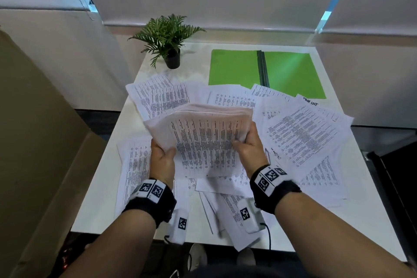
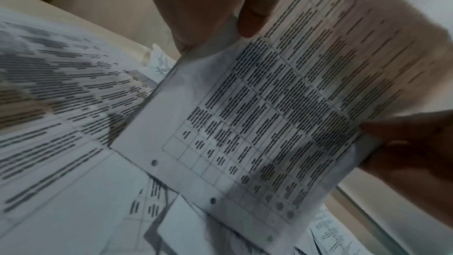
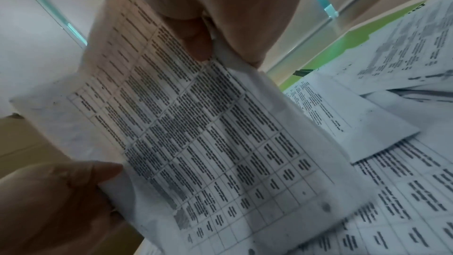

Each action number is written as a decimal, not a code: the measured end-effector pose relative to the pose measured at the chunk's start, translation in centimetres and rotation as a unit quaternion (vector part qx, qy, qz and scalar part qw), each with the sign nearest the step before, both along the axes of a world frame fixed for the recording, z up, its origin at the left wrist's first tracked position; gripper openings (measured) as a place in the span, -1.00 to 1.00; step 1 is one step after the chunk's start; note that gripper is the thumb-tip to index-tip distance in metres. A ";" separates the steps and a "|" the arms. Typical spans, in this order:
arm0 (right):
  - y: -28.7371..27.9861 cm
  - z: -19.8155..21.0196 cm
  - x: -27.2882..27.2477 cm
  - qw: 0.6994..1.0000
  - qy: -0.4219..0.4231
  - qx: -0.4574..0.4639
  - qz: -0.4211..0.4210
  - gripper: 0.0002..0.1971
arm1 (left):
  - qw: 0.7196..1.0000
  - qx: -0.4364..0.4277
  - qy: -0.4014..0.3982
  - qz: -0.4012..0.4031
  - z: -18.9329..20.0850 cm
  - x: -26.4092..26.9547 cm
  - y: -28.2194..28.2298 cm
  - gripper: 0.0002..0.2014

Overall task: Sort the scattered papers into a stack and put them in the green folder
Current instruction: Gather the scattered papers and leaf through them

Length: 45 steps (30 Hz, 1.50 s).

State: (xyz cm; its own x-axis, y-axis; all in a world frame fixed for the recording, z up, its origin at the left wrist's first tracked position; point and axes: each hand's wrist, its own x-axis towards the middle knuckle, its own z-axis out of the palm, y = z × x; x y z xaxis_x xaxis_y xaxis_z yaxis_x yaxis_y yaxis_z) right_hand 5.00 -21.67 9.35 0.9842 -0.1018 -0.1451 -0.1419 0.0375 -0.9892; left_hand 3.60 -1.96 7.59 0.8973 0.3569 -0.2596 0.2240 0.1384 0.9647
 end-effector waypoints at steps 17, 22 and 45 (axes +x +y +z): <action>-1.1 -2.2 0.3 0.997 -0.016 -0.080 -0.003 -0.53 | 0.988 0.150 0.039 -0.017 -2.1 1.4 -1.0 -0.73; -6.0 -3.4 0.8 0.982 0.016 -0.147 -0.122 -0.56 | 0.978 0.193 0.019 -0.084 -2.4 2.7 -3.9 -0.80; -15.9 -12.6 -1.6 0.811 0.286 -0.511 0.001 -0.32 | 0.915 0.306 0.231 -0.126 -9.5 1.9 -3.1 -0.60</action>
State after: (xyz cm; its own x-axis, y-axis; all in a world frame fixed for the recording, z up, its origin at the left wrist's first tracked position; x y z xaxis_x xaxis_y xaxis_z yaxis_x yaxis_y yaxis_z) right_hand 3.40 -37.56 -3.20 0.7864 -0.4544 -0.4184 -0.5867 -0.7613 -0.2761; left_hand 5.50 -5.11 -1.87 0.8157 0.3594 -0.4533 0.5784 -0.5086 0.6377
